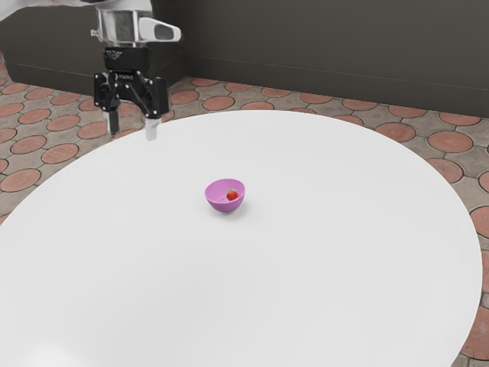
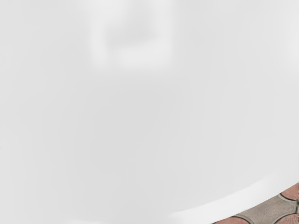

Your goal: Take strawberry from the bowl

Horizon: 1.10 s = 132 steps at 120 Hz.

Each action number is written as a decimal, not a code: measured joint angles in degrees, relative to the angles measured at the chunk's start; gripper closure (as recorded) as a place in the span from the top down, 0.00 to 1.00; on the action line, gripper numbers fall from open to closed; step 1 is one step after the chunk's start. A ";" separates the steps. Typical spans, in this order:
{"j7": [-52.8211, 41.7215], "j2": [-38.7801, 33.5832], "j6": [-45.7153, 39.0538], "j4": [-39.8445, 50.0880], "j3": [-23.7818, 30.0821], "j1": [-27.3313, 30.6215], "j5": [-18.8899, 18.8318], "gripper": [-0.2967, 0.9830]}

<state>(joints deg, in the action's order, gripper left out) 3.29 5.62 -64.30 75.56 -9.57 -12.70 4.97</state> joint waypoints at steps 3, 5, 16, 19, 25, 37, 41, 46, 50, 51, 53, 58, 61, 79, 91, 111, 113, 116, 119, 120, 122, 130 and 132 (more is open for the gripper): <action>-0.10 -0.23 -1.42 0.15 -0.33 0.11 0.07 0.77; -0.16 -0.32 -2.28 0.22 -0.48 0.18 0.11 0.77; -0.18 4.28 -5.96 -4.19 -0.79 0.47 -0.91 0.77; -0.03 7.77 -6.62 -8.08 -0.79 0.36 -1.39 0.77; 0.26 16.43 -7.35 -17.92 -0.94 0.02 -1.88 0.77; 0.89 30.02 -8.59 -32.64 -6.44 -0.20 1.88 0.77; 1.15 32.84 -9.45 -34.64 -8.61 -0.11 4.05 0.77; 1.79 35.23 -10.75 -35.93 -9.99 -0.05 6.54 0.77; 2.40 36.69 -12.15 -36.44 -10.53 0.04 8.50 0.77; 2.56 37.01 -12.53 -36.52 -10.62 0.06 8.97 0.77; 2.88 37.65 -13.33 -36.66 -10.77 0.11 9.85 0.77; 3.90 39.42 -15.37 -36.87 -10.92 0.67 11.96 0.77; 4.54 40.29 -16.43 -36.93 -10.98 1.27 13.29 0.77; 8.57 47.63 -22.34 -41.16 -11.08 5.06 18.53 0.77; 10.84 52.34 -25.67 -44.09 -10.96 7.23 21.14 0.77; 14.07 55.15 -28.92 -44.87 -10.99 7.77 23.98 0.61; 14.36 55.25 -29.09 -44.80 -10.99 7.84 24.12 0.60; 14.77 55.39 -29.31 -44.65 -11.02 7.95 24.30 0.58; 15.16 55.48 -29.49 -44.48 -11.05 8.02 24.43 0.56; 15.29 55.50 -29.53 -44.43 -11.05 8.04 24.46 0.55; 15.54 55.56 -29.58 -44.36 -11.08 8.07 24.52 0.54; 16.48 56.08 -29.64 -44.22 -11.14 8.58 24.67 0.51; 16.70 56.23 -29.66 -44.20 -11.15 8.73 24.70 0.51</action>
<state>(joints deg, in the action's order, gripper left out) 20.00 61.85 -93.96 31.35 -20.72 -3.97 29.68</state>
